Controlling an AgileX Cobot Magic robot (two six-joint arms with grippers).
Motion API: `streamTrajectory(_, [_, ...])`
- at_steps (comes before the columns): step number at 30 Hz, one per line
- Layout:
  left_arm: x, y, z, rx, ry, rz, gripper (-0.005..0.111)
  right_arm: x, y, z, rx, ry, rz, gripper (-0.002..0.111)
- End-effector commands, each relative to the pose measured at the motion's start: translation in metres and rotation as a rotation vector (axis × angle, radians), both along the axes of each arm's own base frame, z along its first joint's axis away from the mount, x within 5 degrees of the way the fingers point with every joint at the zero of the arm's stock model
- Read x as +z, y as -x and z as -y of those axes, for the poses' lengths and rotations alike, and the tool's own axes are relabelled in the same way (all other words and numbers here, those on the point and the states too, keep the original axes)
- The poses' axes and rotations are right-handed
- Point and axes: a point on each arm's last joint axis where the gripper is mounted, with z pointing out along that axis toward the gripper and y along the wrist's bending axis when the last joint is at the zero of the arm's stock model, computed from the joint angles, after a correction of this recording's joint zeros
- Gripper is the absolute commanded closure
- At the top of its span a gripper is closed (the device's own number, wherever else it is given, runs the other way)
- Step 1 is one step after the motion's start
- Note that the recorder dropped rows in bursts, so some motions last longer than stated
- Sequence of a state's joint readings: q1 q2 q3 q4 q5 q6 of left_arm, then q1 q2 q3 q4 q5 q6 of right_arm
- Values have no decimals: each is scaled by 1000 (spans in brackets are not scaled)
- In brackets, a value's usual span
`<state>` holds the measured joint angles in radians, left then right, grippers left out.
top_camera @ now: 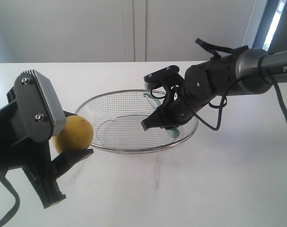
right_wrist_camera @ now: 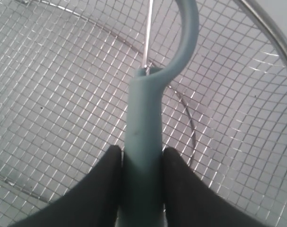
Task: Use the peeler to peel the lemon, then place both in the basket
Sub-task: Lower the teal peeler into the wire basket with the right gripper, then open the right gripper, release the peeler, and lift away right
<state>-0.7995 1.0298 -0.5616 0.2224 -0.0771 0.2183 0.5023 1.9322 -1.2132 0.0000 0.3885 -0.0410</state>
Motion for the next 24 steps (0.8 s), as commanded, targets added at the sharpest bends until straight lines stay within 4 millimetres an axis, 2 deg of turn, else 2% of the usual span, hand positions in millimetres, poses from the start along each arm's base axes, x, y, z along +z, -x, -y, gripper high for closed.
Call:
streamTrajectory(1, [1, 1, 0, 5, 23, -4, 107, 1, -2, 0, -1, -4, 5, 79])
streamTrajectory(9, [1, 1, 0, 6, 25, -5, 107, 1, -2, 0, -8, -8, 2, 69])
streamTrajectory(15, [1, 1, 0, 6, 25, -5, 107, 9, -1, 1, -9, -18, 18, 69])
streamTrajectory(17, [1, 1, 0, 6, 25, -5, 107, 20, 0, 1, -8, -32, 44, 69])
streamTrajectory(19, [1, 1, 0, 6, 25, -5, 107, 41, 3, 3, -8, -55, 86, 69])
streamTrajectory(20, [1, 1, 0, 6, 25, -5, 107, 59, 8, 5, -8, -73, 119, 69])
streamTrajectory(24, [1, 1, 0, 6, 25, -5, 107, 94, 21, 12, -20, -106, 158, 72])
